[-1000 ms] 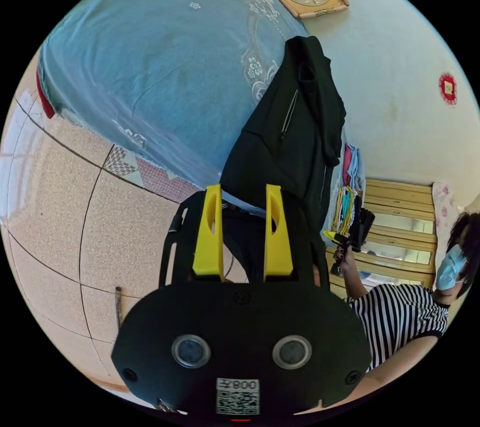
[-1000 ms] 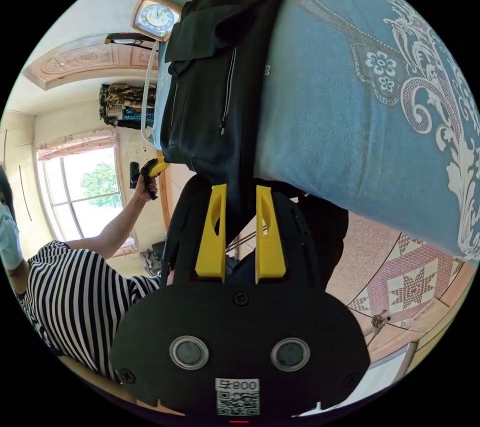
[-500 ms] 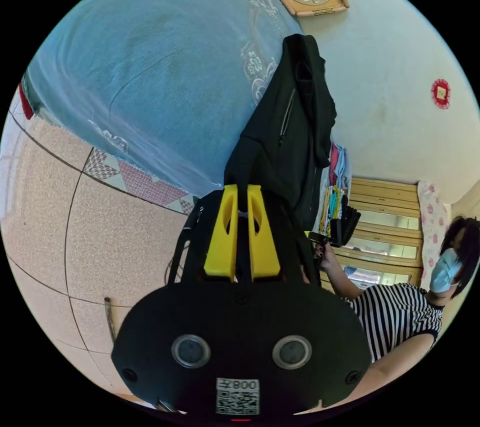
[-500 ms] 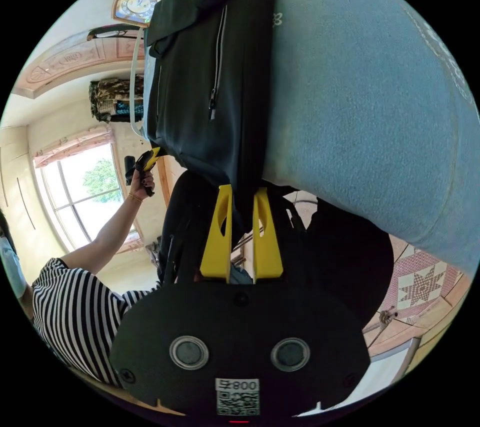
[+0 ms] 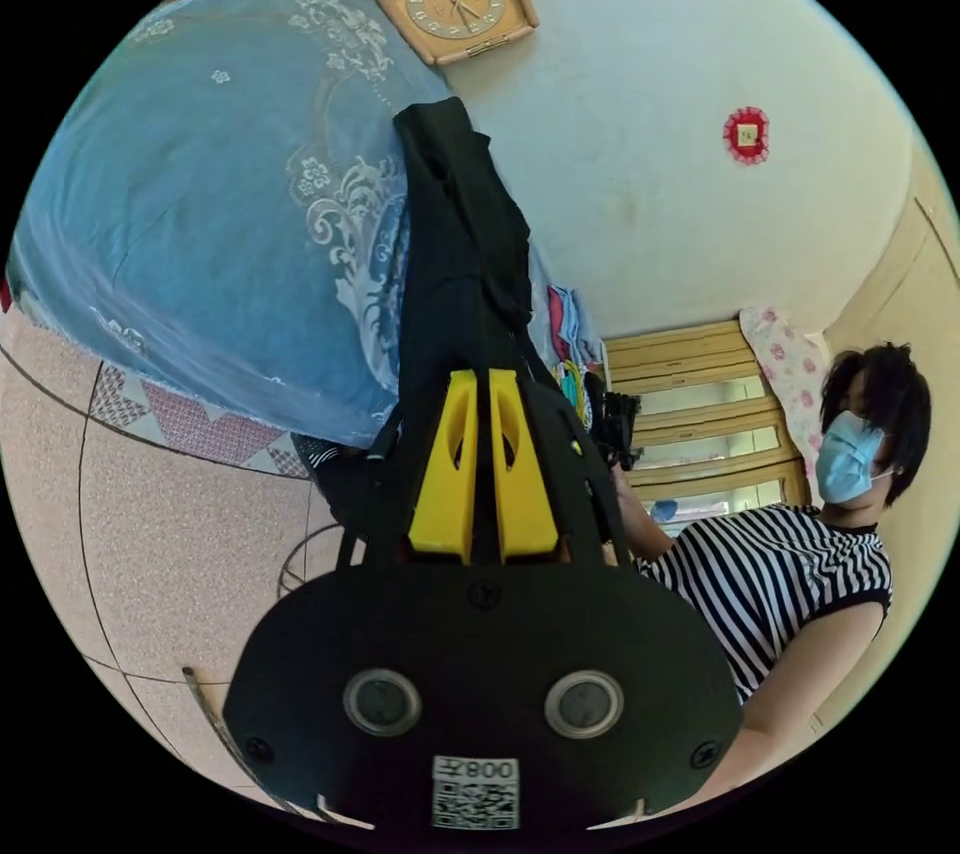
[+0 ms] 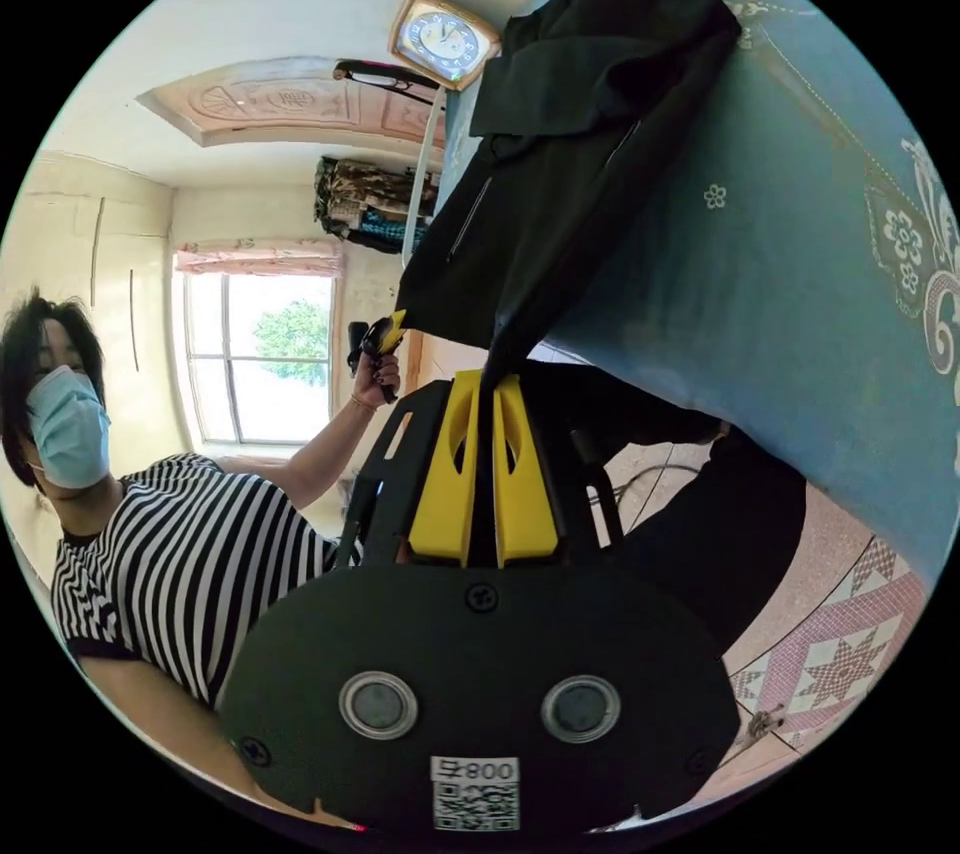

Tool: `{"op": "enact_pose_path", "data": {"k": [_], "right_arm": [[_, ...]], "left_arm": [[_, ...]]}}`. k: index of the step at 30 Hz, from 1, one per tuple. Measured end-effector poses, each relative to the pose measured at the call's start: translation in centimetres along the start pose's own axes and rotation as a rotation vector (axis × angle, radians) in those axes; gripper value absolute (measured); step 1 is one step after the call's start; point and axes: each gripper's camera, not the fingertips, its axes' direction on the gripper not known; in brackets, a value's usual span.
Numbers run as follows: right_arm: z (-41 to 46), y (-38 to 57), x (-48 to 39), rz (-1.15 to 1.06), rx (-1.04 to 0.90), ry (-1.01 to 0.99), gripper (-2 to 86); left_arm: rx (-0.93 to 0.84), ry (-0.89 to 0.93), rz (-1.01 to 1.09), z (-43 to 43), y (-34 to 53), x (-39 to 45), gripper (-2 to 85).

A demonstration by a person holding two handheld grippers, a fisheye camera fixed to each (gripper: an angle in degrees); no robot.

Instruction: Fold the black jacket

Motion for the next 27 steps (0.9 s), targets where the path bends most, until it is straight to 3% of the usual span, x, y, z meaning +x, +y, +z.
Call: {"op": "enact_pose_path", "data": {"k": [20, 27], "right_arm": [[-8.9, 10.9, -5.4, -0.115, 0.045, -0.084, 1.2], [-11.3, 7.5, -5.1, -0.138, 0.1, -0.17, 0.9]], "left_arm": [[-0.014, 0.234, 0.16, -2.7, 11.2, 11.7, 2.5], [0.047, 0.304, 0.159, -1.6, 7.5, 12.8, 2.5]]}}
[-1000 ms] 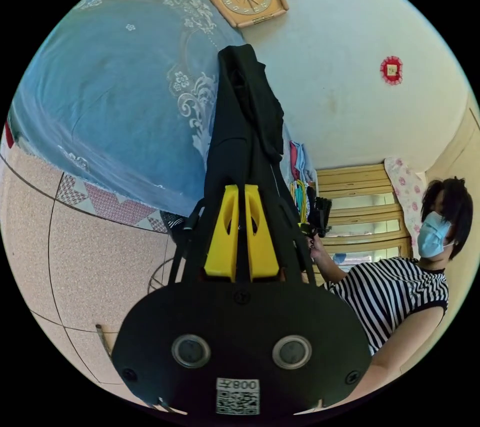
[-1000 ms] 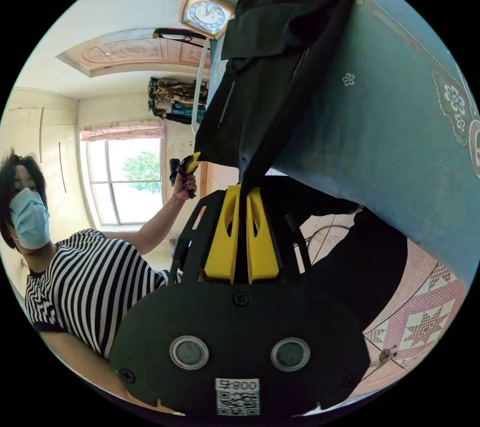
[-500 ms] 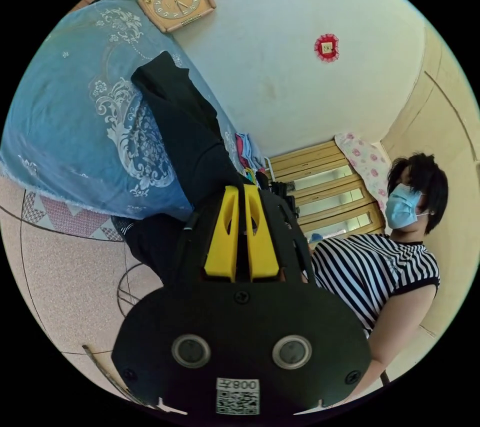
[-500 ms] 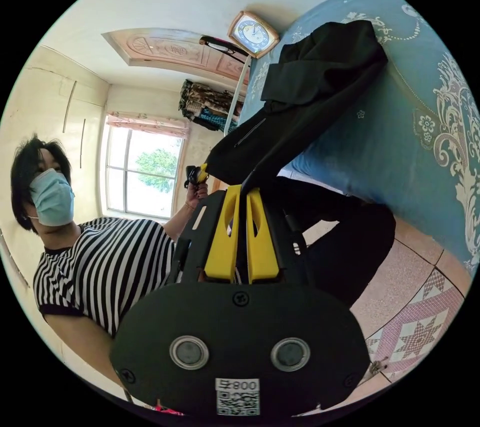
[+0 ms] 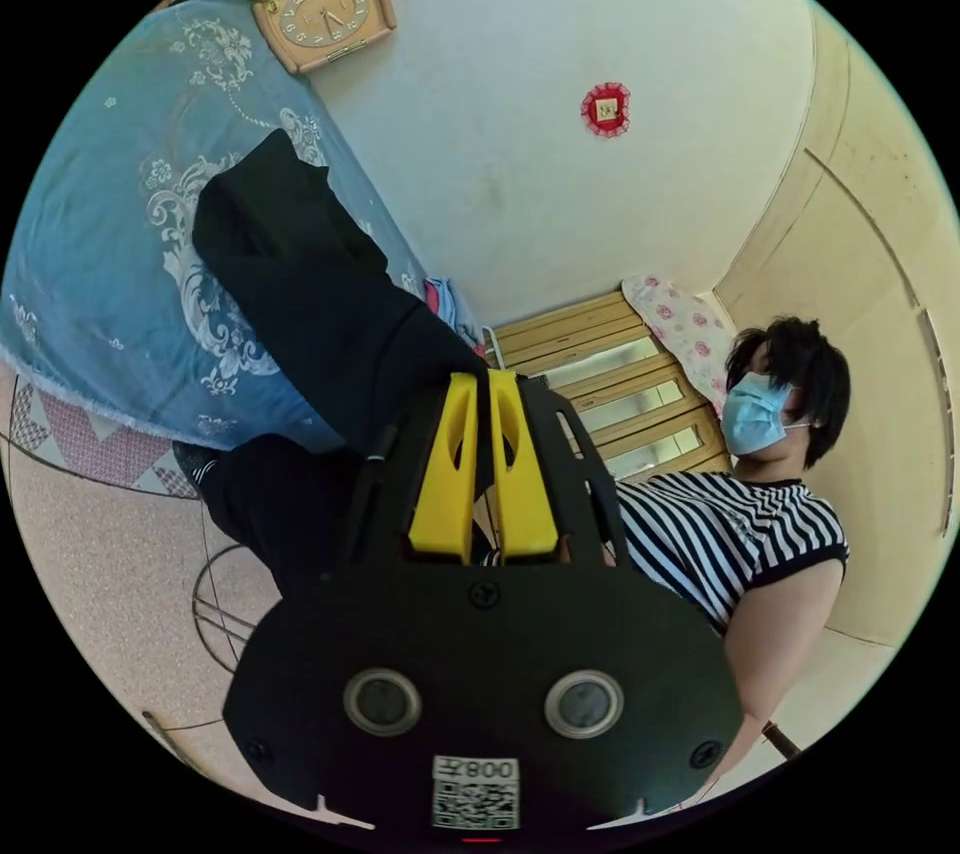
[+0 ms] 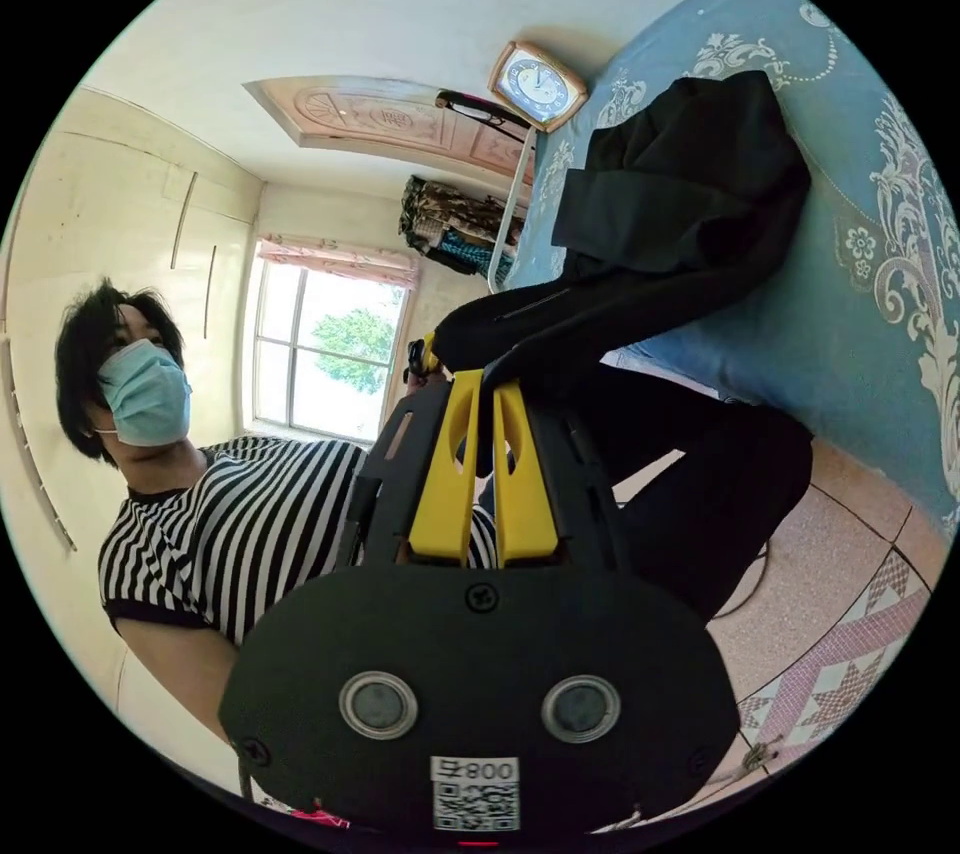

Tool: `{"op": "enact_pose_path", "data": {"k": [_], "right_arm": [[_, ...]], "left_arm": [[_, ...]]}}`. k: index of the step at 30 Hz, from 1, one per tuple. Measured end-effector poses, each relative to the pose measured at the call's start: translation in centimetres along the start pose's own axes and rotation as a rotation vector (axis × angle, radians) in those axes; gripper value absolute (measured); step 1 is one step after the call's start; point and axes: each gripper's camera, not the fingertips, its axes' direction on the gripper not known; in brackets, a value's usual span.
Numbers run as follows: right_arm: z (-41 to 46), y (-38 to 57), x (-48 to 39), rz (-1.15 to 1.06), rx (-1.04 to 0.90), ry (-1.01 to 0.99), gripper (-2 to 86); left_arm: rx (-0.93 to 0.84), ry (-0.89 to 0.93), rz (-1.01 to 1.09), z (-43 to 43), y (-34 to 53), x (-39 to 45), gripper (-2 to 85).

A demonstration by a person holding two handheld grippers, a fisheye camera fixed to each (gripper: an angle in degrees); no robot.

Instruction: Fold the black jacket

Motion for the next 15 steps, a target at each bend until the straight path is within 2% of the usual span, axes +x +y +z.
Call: {"op": "enact_pose_path", "data": {"k": [9, 15], "right_arm": [[-4.6, -13.9, 0.0, -0.102, 0.084, -0.002, 0.8], [-7.4, -24.0, 4.1, -0.04, 0.144, 0.022, 0.9]], "left_arm": [[0.058, 0.001, 0.086, 5.3, -15.7, -0.7, 2.5], [0.126, -0.04, 0.016, 9.5, -26.6, -5.0, 2.5]]}}
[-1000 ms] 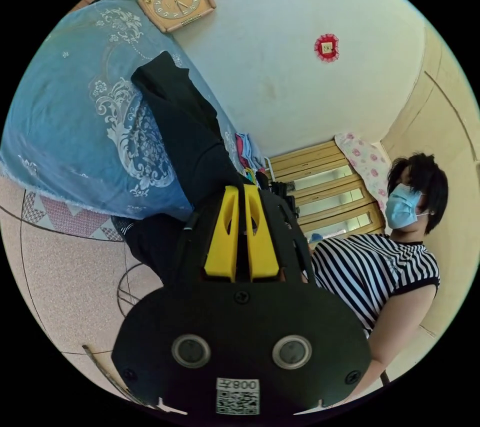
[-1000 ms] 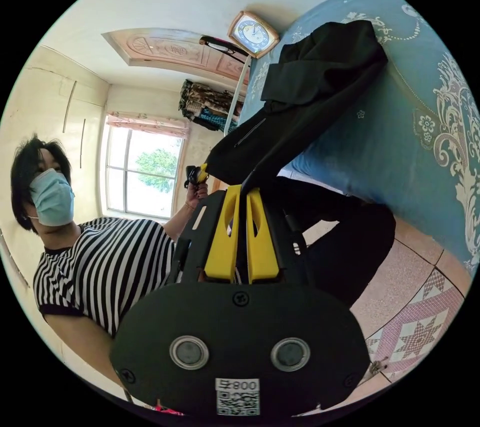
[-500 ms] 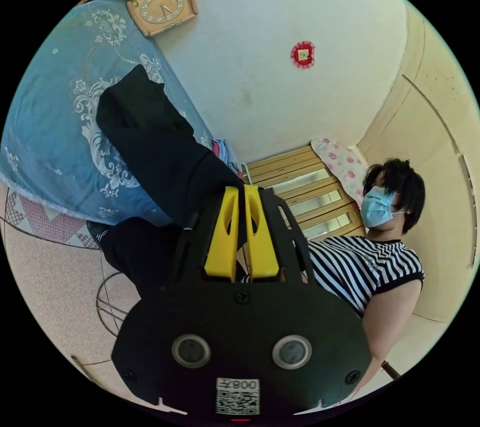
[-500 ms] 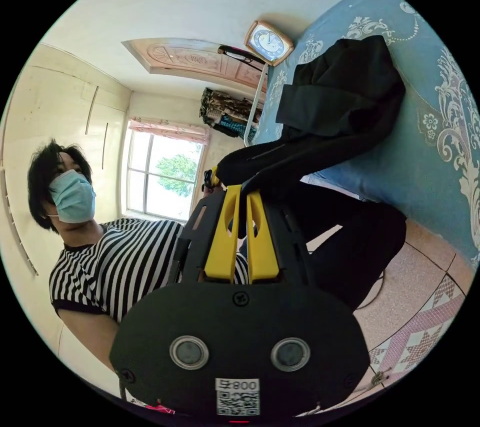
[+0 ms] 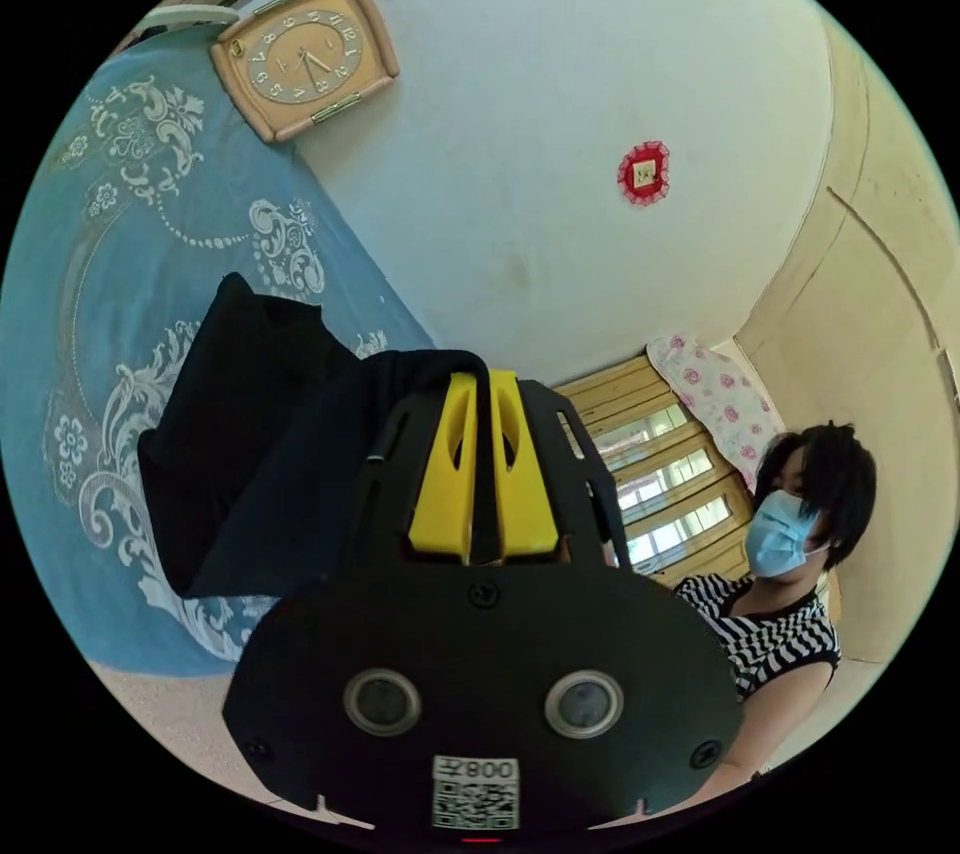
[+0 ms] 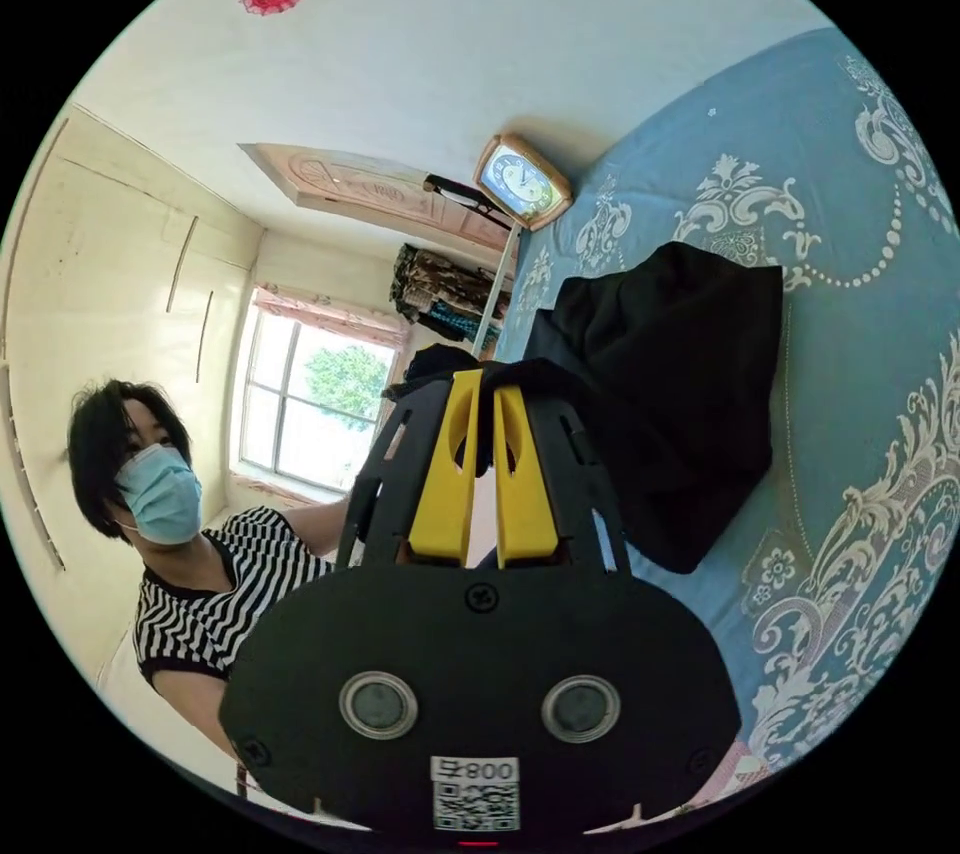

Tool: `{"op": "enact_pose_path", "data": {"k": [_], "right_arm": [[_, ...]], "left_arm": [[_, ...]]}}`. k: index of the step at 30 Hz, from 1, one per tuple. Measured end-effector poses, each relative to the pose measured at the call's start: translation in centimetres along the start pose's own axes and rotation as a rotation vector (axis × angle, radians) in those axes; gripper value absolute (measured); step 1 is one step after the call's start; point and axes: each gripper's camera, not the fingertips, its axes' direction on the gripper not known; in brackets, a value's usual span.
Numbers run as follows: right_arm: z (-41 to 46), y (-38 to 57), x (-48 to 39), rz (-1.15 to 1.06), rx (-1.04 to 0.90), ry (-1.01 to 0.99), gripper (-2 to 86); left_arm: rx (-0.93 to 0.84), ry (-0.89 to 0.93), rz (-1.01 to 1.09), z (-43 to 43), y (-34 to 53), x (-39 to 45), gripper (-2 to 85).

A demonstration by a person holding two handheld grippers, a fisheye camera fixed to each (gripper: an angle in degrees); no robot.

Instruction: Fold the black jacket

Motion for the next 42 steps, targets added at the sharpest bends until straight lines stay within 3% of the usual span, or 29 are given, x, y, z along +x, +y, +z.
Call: {"op": "enact_pose_path", "data": {"k": [9, 18, 21, 27, 34, 42], "right_arm": [[1.4, -11.9, 10.8, 0.228, -0.035, 0.151, 0.9], [0.5, -17.0, 15.1, 0.365, 0.006, 0.041, 2.4], [0.0, -16.8, 15.5, 0.392, 0.074, -0.034, 4.1], [-1.5, -15.6, 12.8, 0.34, 0.193, -0.025, 6.7], [-1.2, -14.5, 9.7, 0.264, 0.301, 0.038, 9.3], [-0.8, -14.6, 9.6, 0.278, 0.426, -0.197, 9.4]], "left_arm": [[0.046, -0.218, -0.231, 7.1, -9.3, -11.3, 2.8], [0.016, -0.301, -0.247, 11.9, -14.3, -15.4, 4.2], [0.032, -0.248, -0.269, 13.0, -14.9, -16.3, 5.0], [0.085, -0.203, -0.168, 13.9, -14.8, -14.4, 3.8], [-0.033, -0.282, 0.031, 18.1, -12.2, -10.2, 1.1], [-0.228, -0.56, 0.065, 26.4, -12.5, -12.8, 0.3]]}}
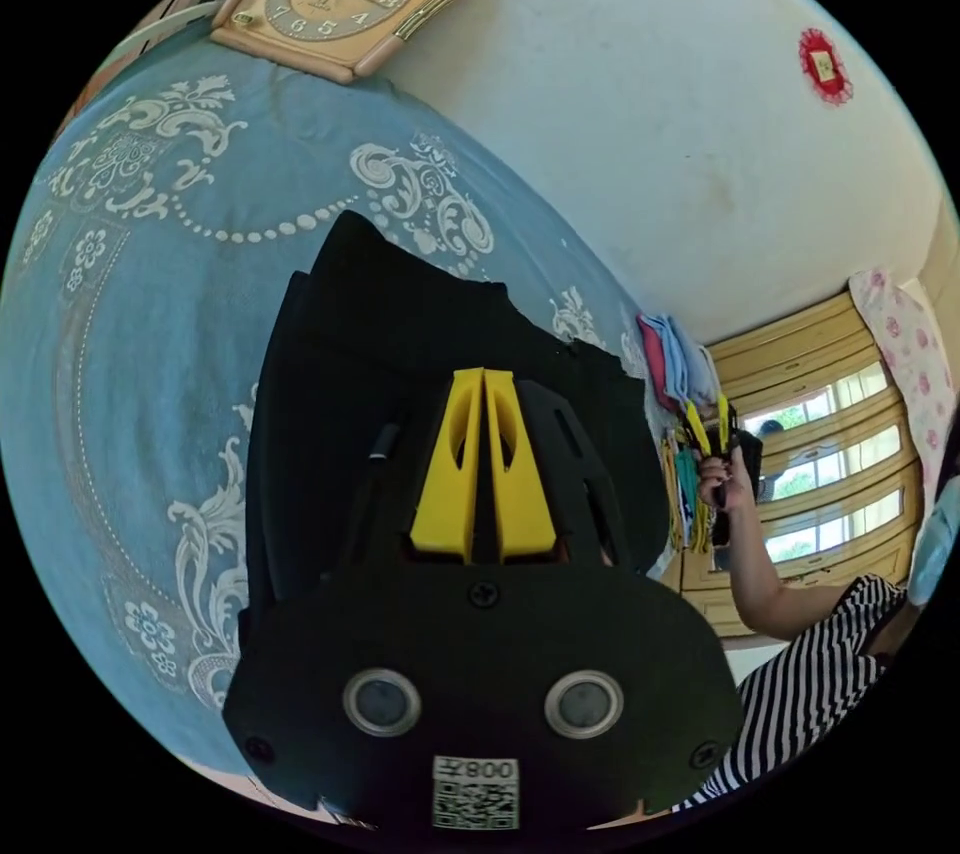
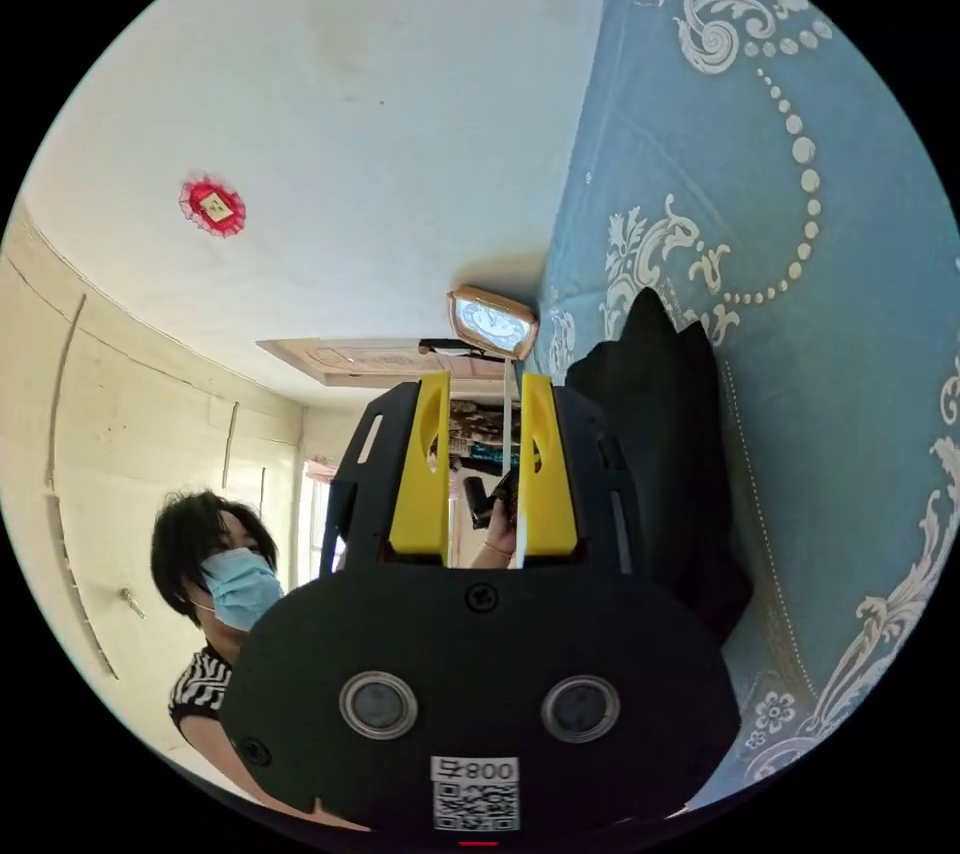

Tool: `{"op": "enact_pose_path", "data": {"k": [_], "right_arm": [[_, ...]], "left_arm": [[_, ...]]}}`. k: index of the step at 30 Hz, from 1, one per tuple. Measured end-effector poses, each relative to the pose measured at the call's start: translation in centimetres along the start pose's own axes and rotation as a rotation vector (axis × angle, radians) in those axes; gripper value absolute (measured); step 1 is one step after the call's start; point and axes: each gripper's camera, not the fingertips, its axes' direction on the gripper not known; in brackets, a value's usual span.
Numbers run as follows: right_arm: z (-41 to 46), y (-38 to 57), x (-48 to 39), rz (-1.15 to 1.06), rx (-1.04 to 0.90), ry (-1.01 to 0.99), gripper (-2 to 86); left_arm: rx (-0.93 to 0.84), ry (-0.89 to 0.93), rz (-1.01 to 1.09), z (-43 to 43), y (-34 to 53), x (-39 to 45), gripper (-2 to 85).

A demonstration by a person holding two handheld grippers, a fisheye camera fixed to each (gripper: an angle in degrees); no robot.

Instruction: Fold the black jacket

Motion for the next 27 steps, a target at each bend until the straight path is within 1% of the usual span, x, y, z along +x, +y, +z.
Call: {"op": "enact_pose_path", "data": {"k": [2, 3, 4, 6, 7, 9, 12, 15, 19, 21, 23, 25, 27], "right_arm": [[0.8, 0.8, -1.4, -0.065, -0.005, 0.057, 7.8], [2.2, 1.2, -2.2, -0.111, -0.056, 0.151, 6.6], [3.2, 1.3, -2.5, -0.127, -0.094, 0.202, 6.0], [7.9, 1.3, -2.9, -0.192, -0.263, 0.341, 2.7], [9.1, 1.2, -2.9, -0.215, -0.3, 0.381, 2.2], [13.8, 0.9, -2.5, -0.288, -0.399, 0.611, 0.9], [18.7, 0.5, -1.1, -0.324, -0.481, 0.814, 0.3], [21.2, 0.5, -0.8, -0.329, -0.499, 0.865, 0.1], [22.2, 2.1, -2.9, -0.382, -0.455, 0.84, 0.0], [22.3, 4.4, -5.3, -0.469, -0.431, 0.802, 0.0], [22.7, 6.5, -6.6, -0.534, -0.439, 0.8, 0.0], [24.1, 8.4, -6.7, -0.578, -0.475, 0.855, 0.0], [27.5, 9.4, -4.3, -0.573, -0.608, 1.014, 0.0]], "left_arm": [[-0.024, -0.046, -0.007, 1.5, -0.4, -0.2, 0.2], [-0.031, -0.053, -0.016, 2.3, -0.6, -0.3, 0.2], [-0.033, -0.057, -0.017, 2.7, -0.6, -0.3, 0.2], [-0.039, -0.083, -0.024, 3.8, -0.9, -0.3, 0.2], [-0.038, -0.089, -0.026, 4.0, -0.9, -0.3, 0.2], [-0.031, -0.124, -0.028, 4.8, -1.3, -0.2, 0.1], [-0.055, -0.2, -0.003, 6.3, -1.9, 0.0, 0.1], [-0.049, -0.213, -0.019, 7.2, -2.1, -0.3, 0.1], [-0.005, -0.199, -0.022, 6.8, -1.5, -0.1, 0.1], [0.034, -0.113, 0.045, 5.5, -0.1, 1.5, 0.1], [0.057, -0.068, 0.119, 4.4, 1.6, 3.2, 0.1], [0.051, -0.108, 0.203, 4.1, 3.6, 4.9, 0.1], [-0.017, -0.26, 0.261, 5.9, 5.0, 5.3, 0.1]]}}
